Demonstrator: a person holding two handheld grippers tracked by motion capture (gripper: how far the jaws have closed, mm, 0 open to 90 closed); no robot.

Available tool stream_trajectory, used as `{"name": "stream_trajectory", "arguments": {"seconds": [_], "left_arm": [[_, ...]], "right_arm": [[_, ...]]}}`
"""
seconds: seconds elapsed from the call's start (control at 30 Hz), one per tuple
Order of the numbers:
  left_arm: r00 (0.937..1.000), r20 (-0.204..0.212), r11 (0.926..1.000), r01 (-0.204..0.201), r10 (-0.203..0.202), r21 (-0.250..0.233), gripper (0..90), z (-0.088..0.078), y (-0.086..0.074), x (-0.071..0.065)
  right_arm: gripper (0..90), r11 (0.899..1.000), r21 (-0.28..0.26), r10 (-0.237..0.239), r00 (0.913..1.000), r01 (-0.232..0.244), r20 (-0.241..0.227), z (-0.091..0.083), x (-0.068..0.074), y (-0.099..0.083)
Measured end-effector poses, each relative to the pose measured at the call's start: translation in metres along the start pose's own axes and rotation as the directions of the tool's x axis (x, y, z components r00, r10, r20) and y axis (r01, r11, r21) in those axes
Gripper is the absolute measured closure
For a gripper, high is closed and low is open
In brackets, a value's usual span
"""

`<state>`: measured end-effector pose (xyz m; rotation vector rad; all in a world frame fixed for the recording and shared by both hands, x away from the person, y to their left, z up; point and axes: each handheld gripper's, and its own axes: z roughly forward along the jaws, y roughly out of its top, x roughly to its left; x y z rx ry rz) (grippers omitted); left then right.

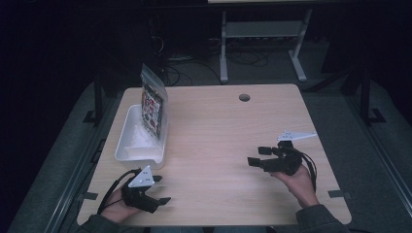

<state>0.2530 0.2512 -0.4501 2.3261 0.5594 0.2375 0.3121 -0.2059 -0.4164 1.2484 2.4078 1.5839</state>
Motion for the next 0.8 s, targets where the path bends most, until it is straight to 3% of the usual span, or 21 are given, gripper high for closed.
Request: {"name": "stream_trajectory", "arguments": {"seconds": [0.37,0.8], "left_arm": [[1.0000,0.000,1.0000,0.003,-0.003,0.001,20.2,0.001,0.000,0.000],[1.0000,0.001,1.0000,-0.010,0.010,-0.002,20.2,-0.002,0.000,0.000]], "right_arm": [[22.8,0.999,0.031,0.017,0.9998,-0.017,-0.004,-0.006,-0.004,-0.022],[22.7,0.997,0.066,0.027,0.9996,-0.027,-0.002,-0.004,0.001,-0.051]]}}
